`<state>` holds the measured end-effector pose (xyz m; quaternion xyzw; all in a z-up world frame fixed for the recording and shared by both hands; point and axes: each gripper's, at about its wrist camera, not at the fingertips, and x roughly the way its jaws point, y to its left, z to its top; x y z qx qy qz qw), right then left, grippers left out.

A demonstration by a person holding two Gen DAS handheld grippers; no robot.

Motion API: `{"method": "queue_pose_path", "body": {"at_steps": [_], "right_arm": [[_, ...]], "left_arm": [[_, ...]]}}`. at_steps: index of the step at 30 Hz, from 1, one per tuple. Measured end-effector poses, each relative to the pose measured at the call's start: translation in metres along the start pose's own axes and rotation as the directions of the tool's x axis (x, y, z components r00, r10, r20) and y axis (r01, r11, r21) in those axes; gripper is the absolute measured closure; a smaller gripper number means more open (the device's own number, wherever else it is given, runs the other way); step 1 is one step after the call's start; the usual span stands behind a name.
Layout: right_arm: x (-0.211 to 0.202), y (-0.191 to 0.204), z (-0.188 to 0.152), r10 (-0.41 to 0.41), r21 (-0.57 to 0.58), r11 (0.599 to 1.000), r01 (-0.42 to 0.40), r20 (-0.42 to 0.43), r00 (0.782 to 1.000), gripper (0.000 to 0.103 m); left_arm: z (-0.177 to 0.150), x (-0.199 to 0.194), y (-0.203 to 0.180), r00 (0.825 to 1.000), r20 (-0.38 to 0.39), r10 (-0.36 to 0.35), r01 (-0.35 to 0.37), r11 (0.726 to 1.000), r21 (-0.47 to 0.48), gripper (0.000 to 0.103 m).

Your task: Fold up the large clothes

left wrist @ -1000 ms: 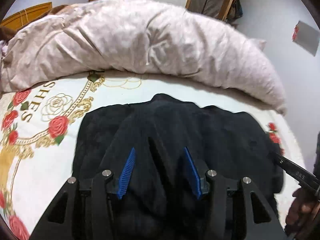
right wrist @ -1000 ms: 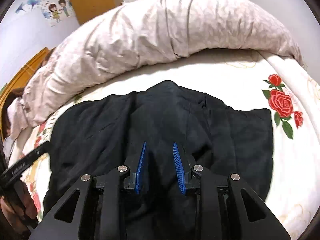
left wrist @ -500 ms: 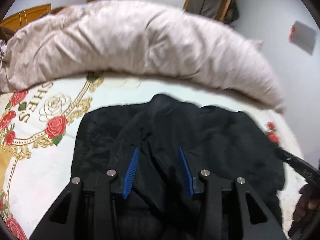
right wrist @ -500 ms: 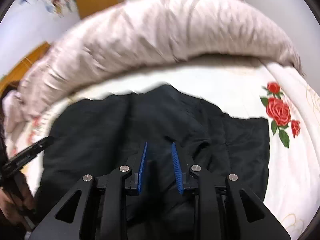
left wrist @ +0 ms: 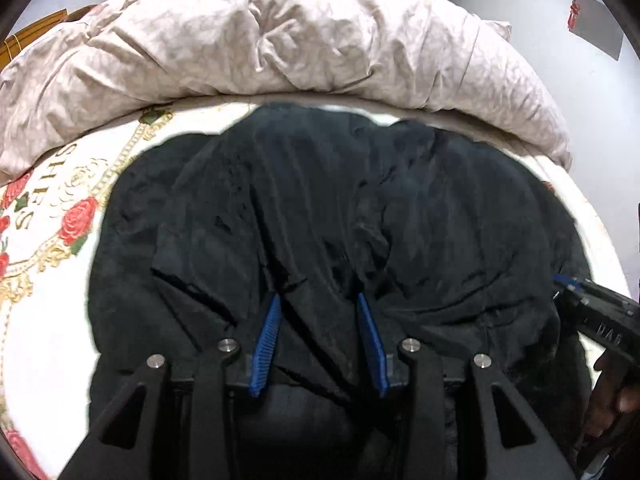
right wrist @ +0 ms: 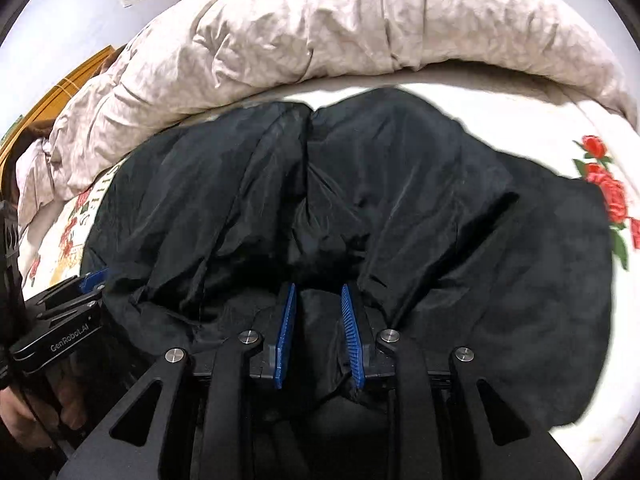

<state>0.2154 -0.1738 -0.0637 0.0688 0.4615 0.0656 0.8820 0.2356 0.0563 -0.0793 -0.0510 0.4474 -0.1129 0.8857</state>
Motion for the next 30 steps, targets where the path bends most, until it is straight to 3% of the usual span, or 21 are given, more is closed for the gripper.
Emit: {"method": "queue_pose_path", "body": {"at_steps": [4,6,8,10,13,15,18,20,23,26,30], "right_arm": [[-0.036,-0.009,0.008,-0.005,0.016,1.000,0.003,0.096,0.995,0.078],[-0.032,-0.021,0.016,-0.035,0.028,0.999,0.033,0.102,0.994,0.078],[-0.019,-0.036,0.018,-0.073,0.058,0.996,0.068,0.084,0.994,0.078],[-0.001,-0.050,0.015,-0.075,0.073,0.995,0.072,0.045,0.996,0.080],[0.007,-0.044,0.017,-0.105,0.017,0.994,0.105,0.036,0.994,0.080],[-0.007,-0.038,0.019,-0.112,0.020,0.994,0.111,0.044,0.993,0.078],[-0.045,-0.030,0.011,-0.039,0.055,0.998,0.034,0.106,0.994,0.078],[-0.056,-0.021,-0.001,0.019,0.063,0.998,-0.026,0.111,0.994,0.078],[-0.040,-0.001,-0.022,0.089,0.033,0.995,-0.091,0.054,0.995,0.078],[-0.003,0.000,-0.033,0.053,0.027,0.998,-0.052,-0.022,0.998,0.078],[0.022,-0.006,-0.029,0.042,0.035,0.999,-0.041,-0.034,0.999,0.078]], "left_arm": [[0.010,-0.030,0.004,0.997,0.075,-0.001,-0.002,1.000,0.028,0.061],[0.020,-0.026,0.008,0.994,0.100,0.044,-0.047,0.998,0.030,0.061],[0.024,-0.007,0.018,0.993,0.072,0.096,-0.096,0.995,0.006,0.061],[0.022,0.012,0.030,0.997,0.029,0.068,-0.066,0.997,-0.047,0.060],[0.019,0.012,0.024,0.995,0.026,0.092,-0.091,0.995,-0.030,0.062],[0.019,-0.006,0.021,0.997,0.036,0.064,-0.063,0.997,-0.043,0.063],[0.007,-0.045,0.015,0.994,0.105,-0.004,0.010,0.998,-0.056,0.063],[-0.005,-0.054,0.009,0.994,0.101,-0.052,0.059,0.996,-0.064,0.063],[-0.021,-0.039,-0.005,0.998,0.048,-0.050,0.051,0.998,-0.028,0.063],[-0.028,-0.004,-0.009,1.000,-0.023,-0.016,0.015,1.000,-0.021,0.063],[-0.025,0.006,-0.014,1.000,-0.018,0.003,-0.003,1.000,-0.007,0.062]]}}
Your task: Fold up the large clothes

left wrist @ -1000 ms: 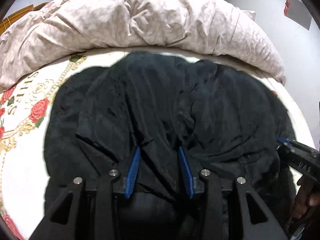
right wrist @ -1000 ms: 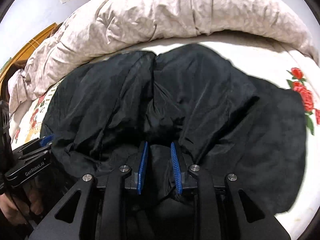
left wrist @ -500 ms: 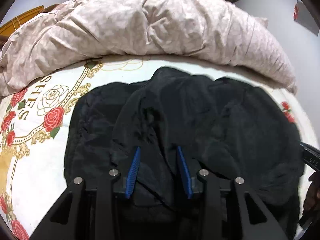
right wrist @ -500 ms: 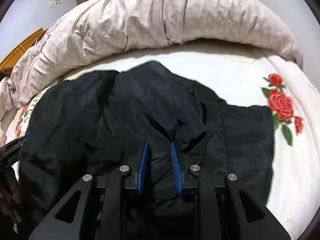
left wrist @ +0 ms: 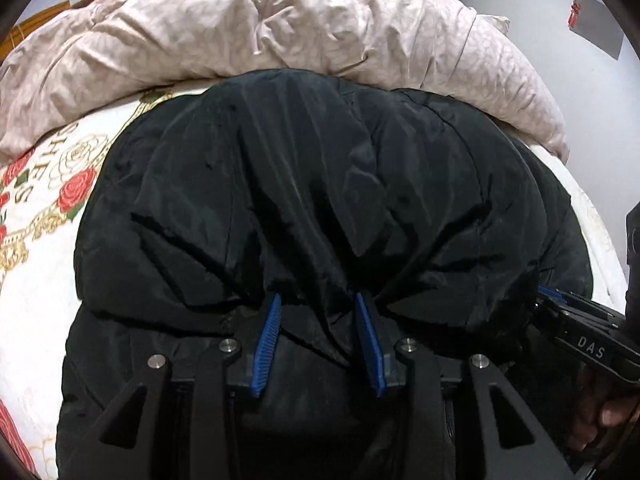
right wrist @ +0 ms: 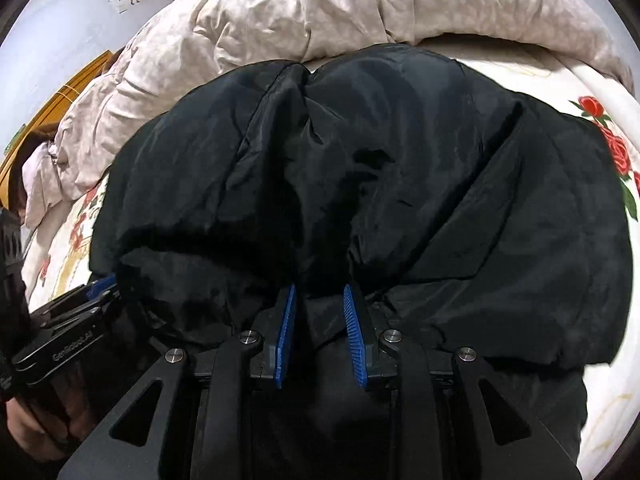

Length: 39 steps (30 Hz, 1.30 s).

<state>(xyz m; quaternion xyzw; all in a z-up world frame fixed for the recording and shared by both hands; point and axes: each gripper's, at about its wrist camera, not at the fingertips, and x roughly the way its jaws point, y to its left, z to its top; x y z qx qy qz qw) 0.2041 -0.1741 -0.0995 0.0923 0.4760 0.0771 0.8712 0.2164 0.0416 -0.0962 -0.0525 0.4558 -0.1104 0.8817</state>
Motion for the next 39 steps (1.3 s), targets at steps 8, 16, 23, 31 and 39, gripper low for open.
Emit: {"method": "queue_pose_path", "body": {"at_steps": [8,16,23,31,39], "right_arm": [[0.011,-0.005,0.000,-0.004,0.000,1.000,0.004,0.004,1.000,0.078],[-0.034,0.010,-0.002,-0.035,0.011,0.999,0.035,0.023,0.999,0.074],[-0.104,0.015,-0.024,-0.022,0.022,1.000,0.020,0.093,0.995,0.064],[-0.180,0.016,-0.065,-0.009,0.015,1.000,0.007,0.168,0.986,0.060],[-0.216,0.009,-0.108,-0.014,0.065,0.998,0.003,0.174,0.985,0.060]], "left_arm": [[0.002,0.009,-0.008,0.999,0.001,0.050,-0.050,0.998,0.025,0.061],[0.005,-0.029,-0.021,0.997,-0.001,0.076,-0.075,0.997,0.034,0.062],[-0.011,-0.087,-0.025,0.995,0.043,0.095,-0.097,0.994,0.048,0.062],[-0.037,-0.158,-0.032,0.990,0.110,0.084,-0.093,0.992,0.080,0.062],[-0.072,-0.199,-0.032,0.991,0.112,0.078,-0.086,0.994,0.066,0.062]]}}
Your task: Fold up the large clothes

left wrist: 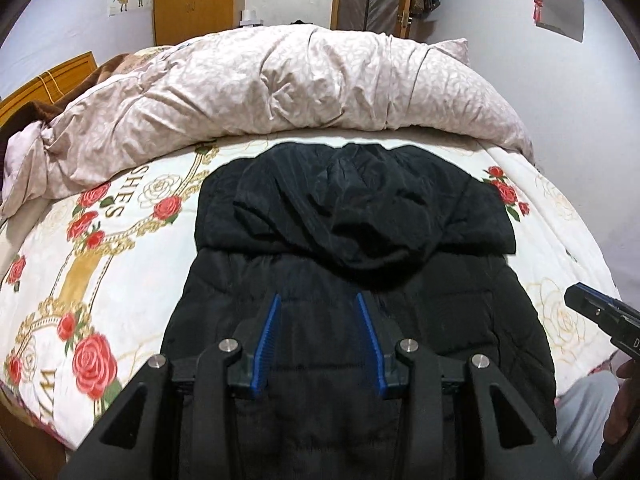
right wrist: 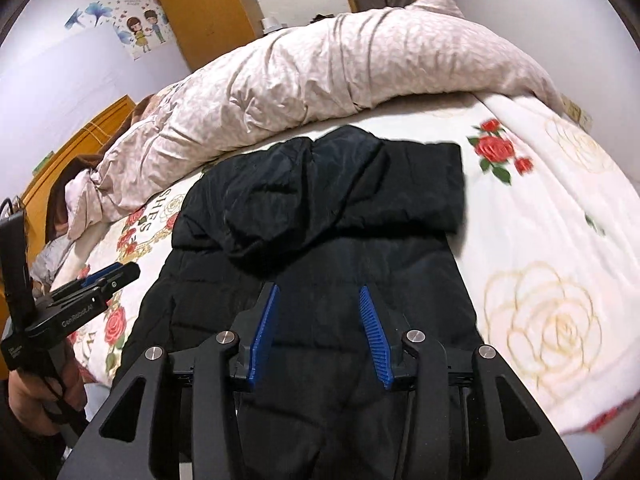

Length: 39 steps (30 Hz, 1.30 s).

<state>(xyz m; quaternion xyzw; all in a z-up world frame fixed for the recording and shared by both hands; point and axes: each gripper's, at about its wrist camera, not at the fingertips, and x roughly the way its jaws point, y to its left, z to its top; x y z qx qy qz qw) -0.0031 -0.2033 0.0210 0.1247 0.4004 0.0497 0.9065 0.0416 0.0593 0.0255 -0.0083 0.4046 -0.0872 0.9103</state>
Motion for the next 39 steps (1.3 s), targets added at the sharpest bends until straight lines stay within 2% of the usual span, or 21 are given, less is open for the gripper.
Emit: {"method": "queue_pose_path", "body": {"at_steps": [3,5,7,10,13,17,19,22,25,29,31,34,37,39], "right_arm": [[-0.009,-0.007,-0.016,-0.021,0.010,1.000,0.021,0.003,1.000,0.059],[-0.011,-0.013,-0.023,-0.021,0.028,0.999,0.021,0.003,1.000,0.041],[-0.011,-0.021,-0.033,-0.032,0.037,0.999,0.031,0.010,0.999,0.034],[-0.001,-0.035,-0.049,-0.058,0.049,0.997,0.060,-0.034,0.998,0.034],[0.013,-0.054,-0.064,-0.084,0.086,0.992,0.090,-0.078,0.993,0.034],[0.033,-0.089,-0.082,-0.107,0.161,0.978,0.132,-0.155,0.982,0.034],[0.041,-0.105,-0.086,-0.121,0.196,0.968,0.156,-0.177,0.977,0.034],[0.052,-0.128,-0.090,-0.117,0.267,0.947,0.176,-0.224,0.967,0.034],[0.059,-0.139,-0.100,-0.020,0.355,0.926,0.128,-0.293,0.956,0.034],[0.055,-0.126,-0.112,0.023,0.330,0.939,0.095,-0.335,0.942,0.032],[0.053,-0.124,-0.116,0.029,0.324,0.941,0.093,-0.354,0.935,0.032],[0.058,-0.129,-0.120,0.038,0.343,0.933,0.104,-0.381,0.924,0.032],[0.061,-0.132,-0.120,0.036,0.352,0.929,0.114,-0.392,0.919,0.033],[0.059,-0.127,-0.118,0.019,0.329,0.936,0.126,-0.404,0.915,0.039]], "left_arm": [[-0.010,-0.007,-0.003,1.000,-0.001,-0.007,0.007,1.000,0.010,0.062],[-0.017,-0.012,-0.003,1.000,0.008,-0.012,0.012,1.000,0.020,0.062],[-0.026,-0.014,0.000,1.000,0.013,-0.007,0.007,1.000,0.023,0.062],[-0.038,-0.009,0.015,1.000,-0.006,0.013,-0.013,1.000,0.009,0.062],[-0.051,0.002,0.036,0.998,-0.027,0.062,-0.063,0.998,-0.015,0.060],[-0.070,0.027,0.078,0.988,-0.093,0.124,-0.131,0.988,-0.083,0.051],[-0.080,0.042,0.099,0.979,-0.137,0.150,-0.165,0.980,-0.111,0.049],[-0.097,0.064,0.126,0.964,-0.227,0.136,-0.176,0.970,-0.167,0.047],[-0.106,0.066,0.126,0.965,-0.232,0.119,-0.158,0.975,-0.156,0.045],[-0.113,0.060,0.124,0.967,-0.232,0.104,-0.142,0.978,-0.155,0.044],[-0.117,0.058,0.127,0.966,-0.234,0.114,-0.157,0.972,-0.174,0.043],[-0.121,0.057,0.136,0.956,-0.246,0.161,-0.215,0.954,-0.210,0.035],[-0.125,0.063,0.144,0.953,-0.274,0.130,-0.203,0.945,-0.258,0.033],[-0.128,0.069,0.142,0.950,-0.301,0.081,-0.166,0.948,-0.270,0.035]]}}
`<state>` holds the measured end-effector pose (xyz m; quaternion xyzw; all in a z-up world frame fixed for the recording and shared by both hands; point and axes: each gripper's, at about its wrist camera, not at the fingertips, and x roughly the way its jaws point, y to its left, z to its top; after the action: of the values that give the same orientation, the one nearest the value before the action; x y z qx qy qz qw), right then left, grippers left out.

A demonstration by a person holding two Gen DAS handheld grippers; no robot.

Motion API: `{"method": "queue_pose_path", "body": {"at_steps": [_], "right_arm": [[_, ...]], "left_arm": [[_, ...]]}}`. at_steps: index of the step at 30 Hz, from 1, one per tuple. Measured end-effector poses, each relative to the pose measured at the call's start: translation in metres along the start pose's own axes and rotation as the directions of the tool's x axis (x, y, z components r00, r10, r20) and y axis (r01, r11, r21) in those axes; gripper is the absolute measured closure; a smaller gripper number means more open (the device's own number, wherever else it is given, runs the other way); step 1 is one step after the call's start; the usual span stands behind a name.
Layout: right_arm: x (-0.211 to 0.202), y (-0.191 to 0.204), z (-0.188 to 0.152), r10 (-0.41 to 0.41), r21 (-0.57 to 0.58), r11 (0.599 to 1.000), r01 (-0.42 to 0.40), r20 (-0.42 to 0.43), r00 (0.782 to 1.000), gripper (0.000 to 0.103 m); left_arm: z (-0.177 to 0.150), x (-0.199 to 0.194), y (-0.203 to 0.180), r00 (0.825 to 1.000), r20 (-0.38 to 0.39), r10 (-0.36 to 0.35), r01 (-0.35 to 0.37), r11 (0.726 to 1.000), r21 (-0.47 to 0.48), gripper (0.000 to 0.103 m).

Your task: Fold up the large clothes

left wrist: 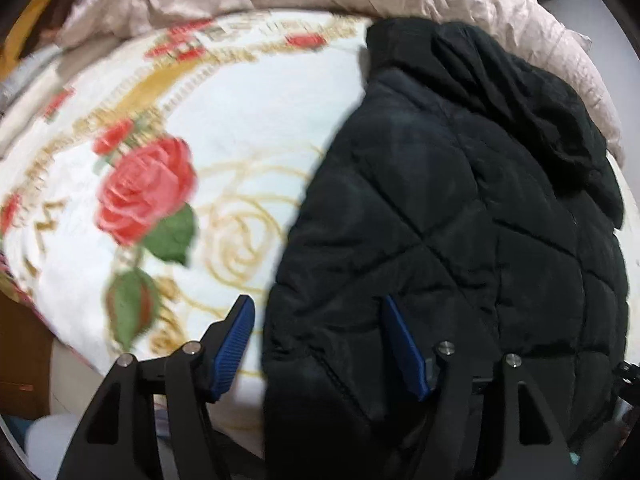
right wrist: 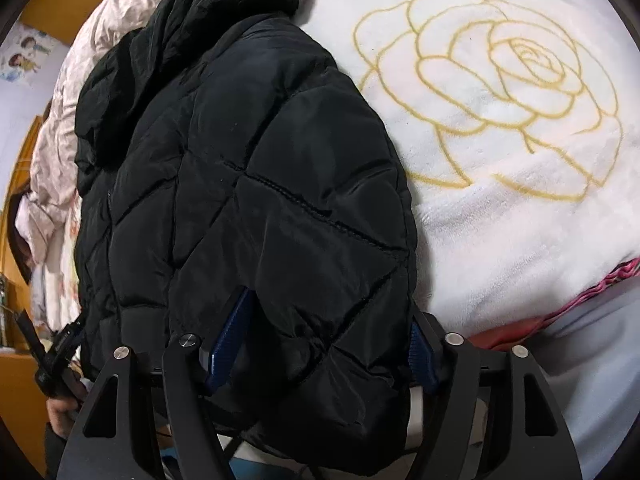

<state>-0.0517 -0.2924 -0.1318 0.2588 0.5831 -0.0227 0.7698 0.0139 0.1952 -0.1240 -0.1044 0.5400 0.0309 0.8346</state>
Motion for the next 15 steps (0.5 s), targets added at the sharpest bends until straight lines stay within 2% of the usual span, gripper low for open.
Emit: {"method": "queue_pose_path", "body": {"at_steps": [2,3,4,5,7,10,15], "right_arm": [[-0.004,0.002,-0.002,0.008,-0.015,1.000,-0.008,-0.001,1.000,0.058],[-0.006,0.003,-0.001,0.009,-0.019,1.000,-0.009,0.002,1.000,0.064],[-0.010,0.004,-0.002,0.013,-0.029,0.999,-0.013,0.010,1.000,0.078],[-0.015,0.005,-0.002,0.024,-0.037,0.999,-0.024,0.019,1.000,0.084],[-0.023,0.008,-0.002,0.037,-0.053,0.998,-0.035,0.033,0.999,0.089],[-0.047,0.014,-0.002,0.088,-0.071,0.994,-0.082,0.081,0.993,0.091],[-0.105,0.022,-0.004,0.190,-0.123,0.978,-0.170,0.173,0.966,0.092]], "left_arm": [[-0.003,0.001,-0.005,1.000,-0.016,-0.012,0.012,1.000,0.016,0.047],[-0.004,-0.002,-0.009,1.000,-0.014,-0.015,0.016,0.999,0.031,0.053],[-0.005,-0.005,-0.013,1.000,-0.013,-0.024,0.025,0.999,0.041,0.068],[-0.005,-0.008,-0.017,1.000,-0.010,-0.028,0.029,0.998,0.055,0.080],[-0.005,-0.021,-0.024,0.999,0.009,-0.031,0.030,0.997,0.076,0.086],[0.001,-0.055,-0.026,0.993,0.076,-0.085,0.080,0.995,0.066,0.089],[0.007,-0.116,-0.028,0.969,0.178,-0.172,0.158,0.983,0.092,0.089]]}}
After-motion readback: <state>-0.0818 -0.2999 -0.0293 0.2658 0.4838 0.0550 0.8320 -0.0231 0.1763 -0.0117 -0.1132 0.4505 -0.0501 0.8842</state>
